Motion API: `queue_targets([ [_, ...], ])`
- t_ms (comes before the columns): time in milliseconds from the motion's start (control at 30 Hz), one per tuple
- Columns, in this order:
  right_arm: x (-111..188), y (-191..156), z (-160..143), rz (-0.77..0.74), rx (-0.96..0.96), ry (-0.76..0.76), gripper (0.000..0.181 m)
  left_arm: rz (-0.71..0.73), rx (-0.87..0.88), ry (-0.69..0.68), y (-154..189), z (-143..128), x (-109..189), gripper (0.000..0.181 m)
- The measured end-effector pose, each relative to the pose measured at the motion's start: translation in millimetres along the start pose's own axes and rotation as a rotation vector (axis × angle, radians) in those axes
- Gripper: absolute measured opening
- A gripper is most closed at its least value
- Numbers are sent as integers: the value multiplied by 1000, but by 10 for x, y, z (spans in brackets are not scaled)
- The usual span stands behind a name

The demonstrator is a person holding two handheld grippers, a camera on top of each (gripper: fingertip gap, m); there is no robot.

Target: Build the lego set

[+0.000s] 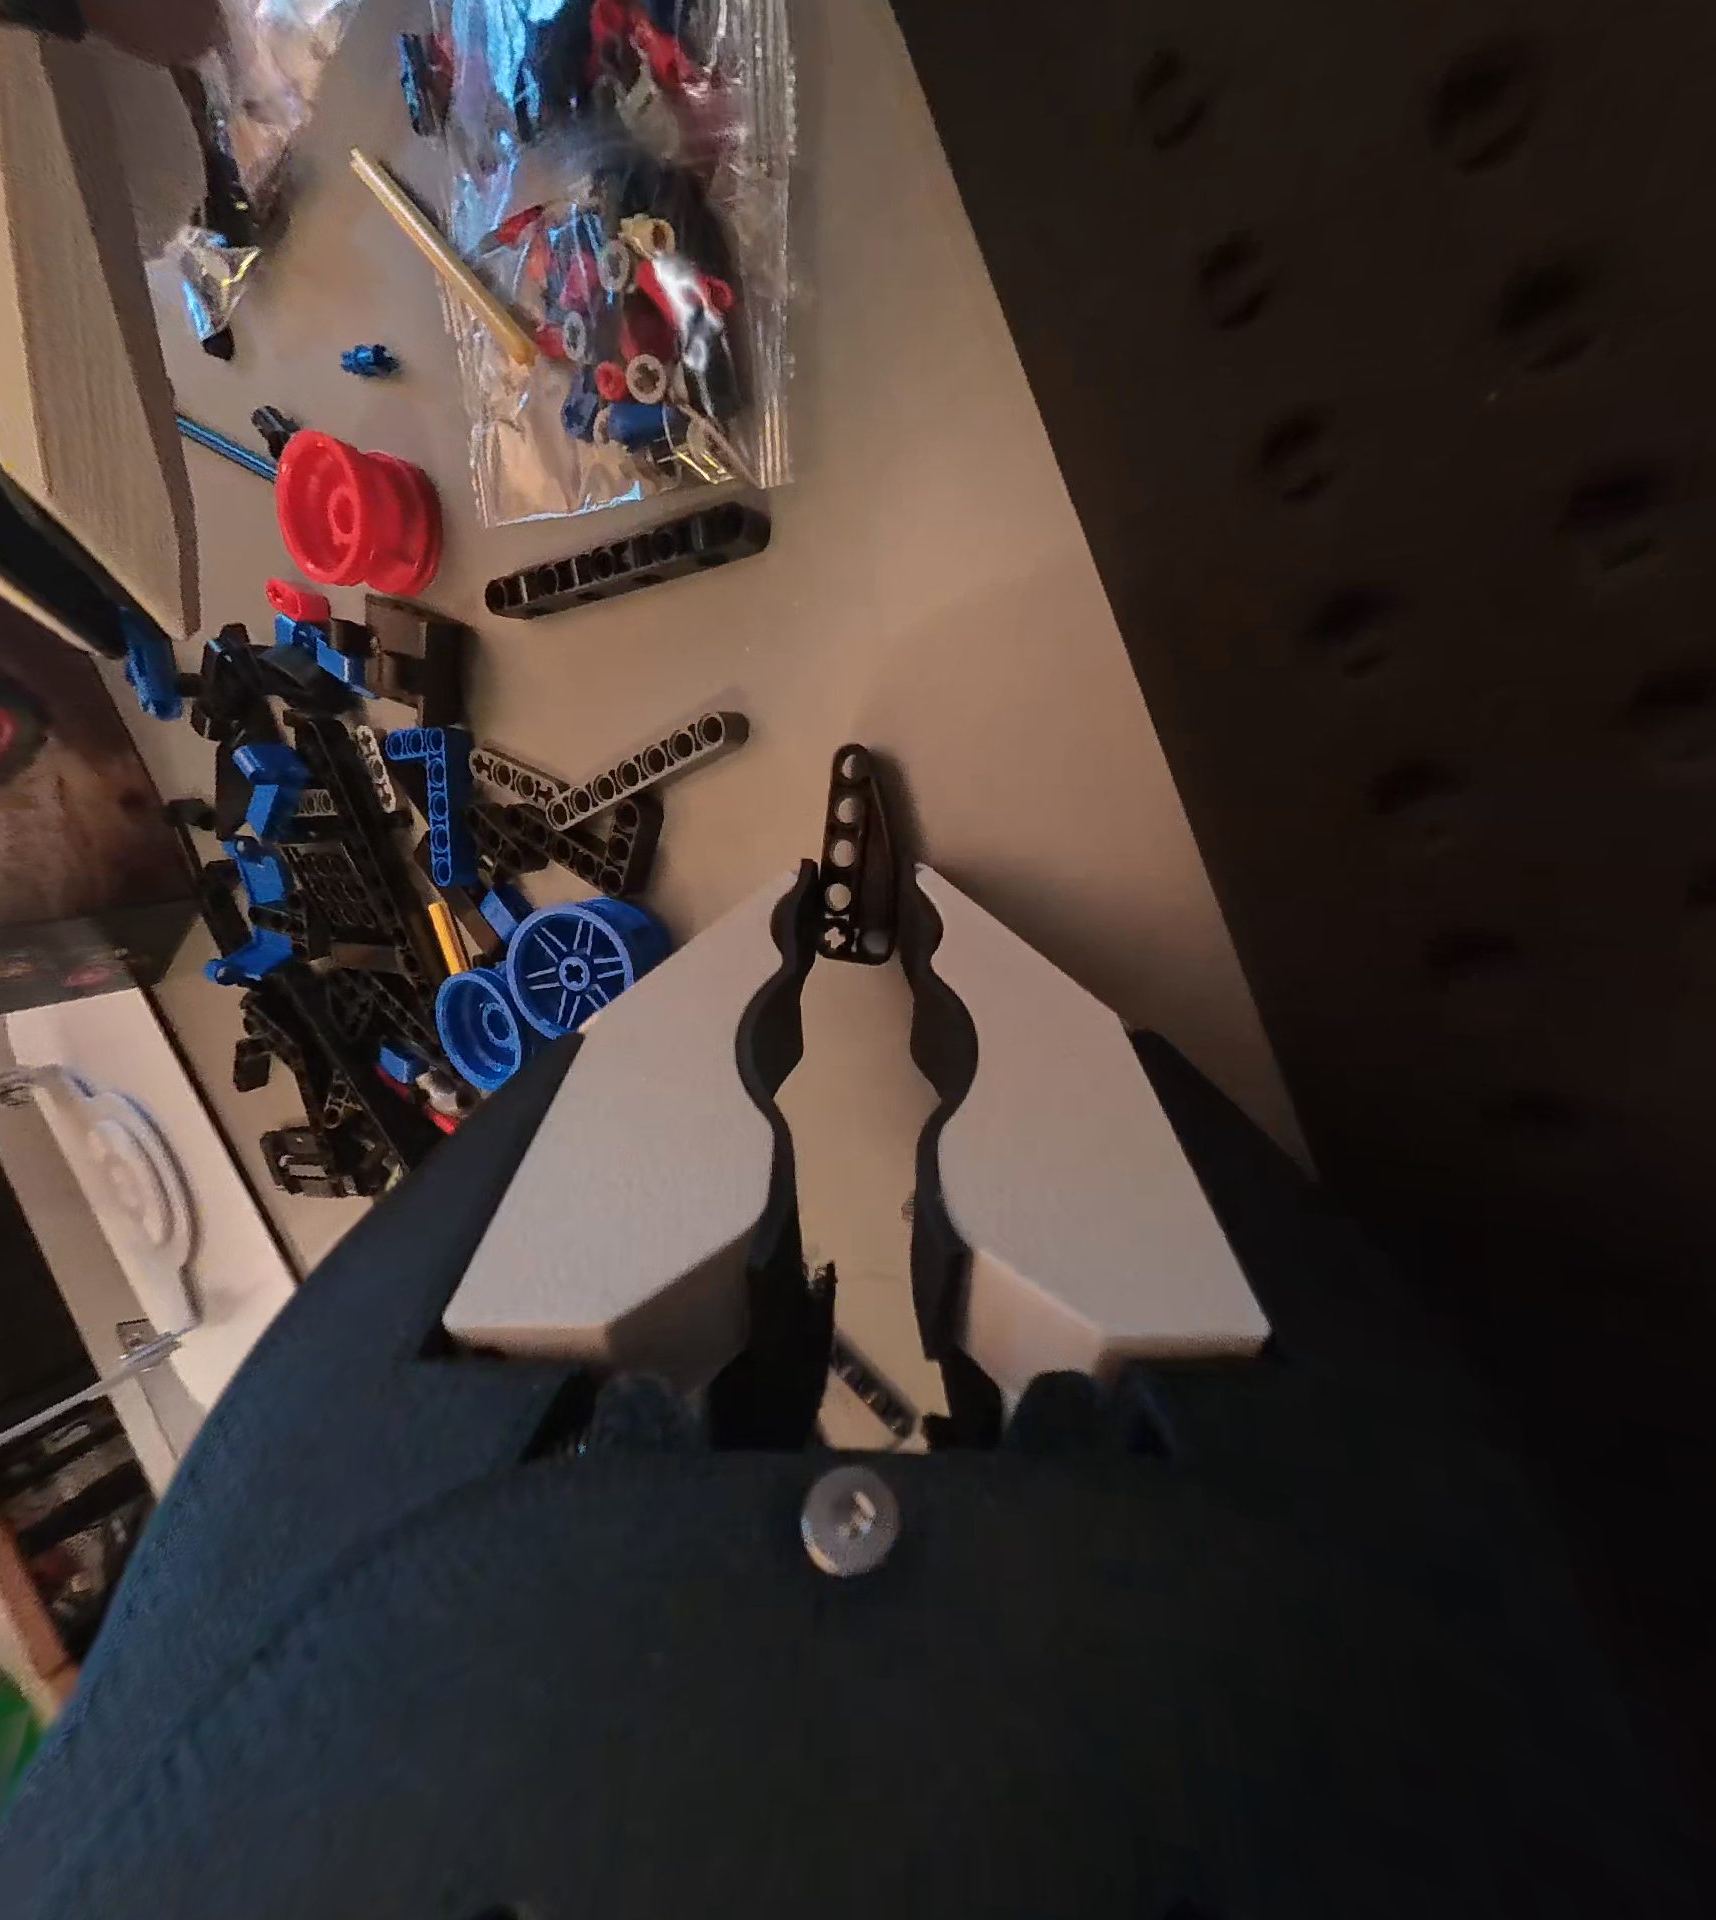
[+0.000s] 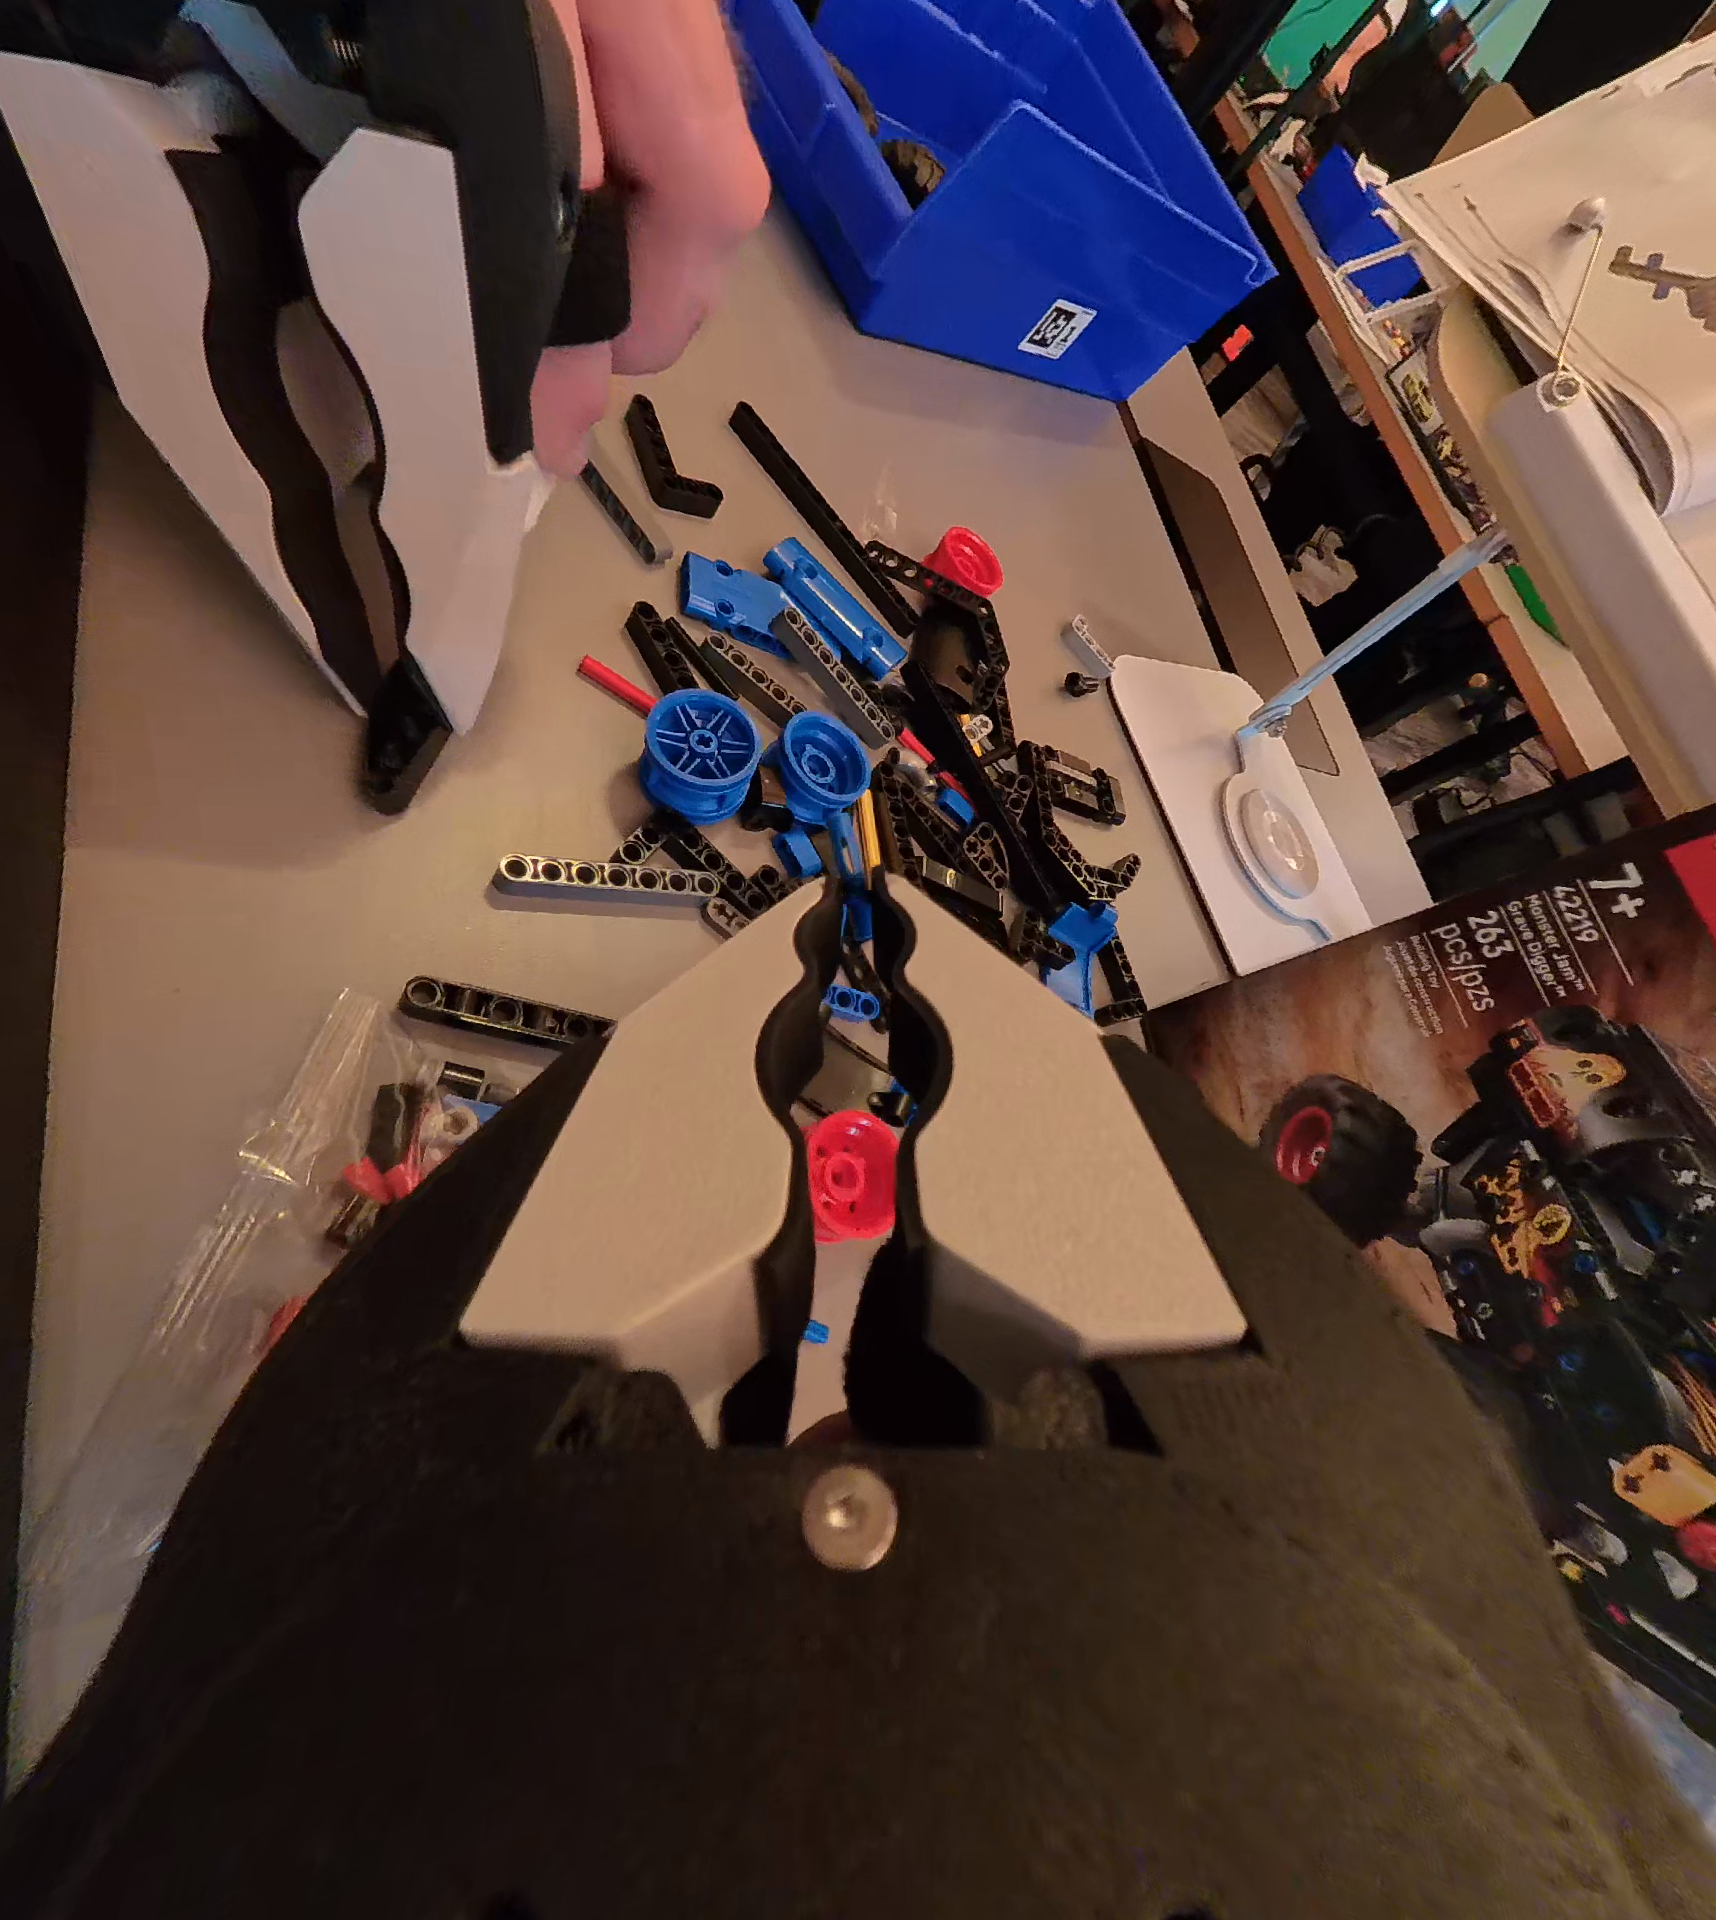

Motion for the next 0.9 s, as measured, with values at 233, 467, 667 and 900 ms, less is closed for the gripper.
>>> queue_targets([
  [233,12,3,3,6,-18,12,3,-131,-26,0,30,-1,19,13],
  [467,25,11,6,8,-26,22,3,-191,-30,1,-17,-16,-4,13],
  [667,58,34,19,5,-40,40,3,-206,-36,5,-32,-32,-2,16],
  [900,86,53,29,-2,-42,48,3,-209,19,5,-65,-76,48,33],
])
Point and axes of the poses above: each gripper's, where its closed fingertips meet, x back along the fingers, z out of its top, y = z × x across the jaws, the point moved 3 cm from there along x, back along the fingers, and after that the axes turned 7 degrees about y, right-handed, at the moved point
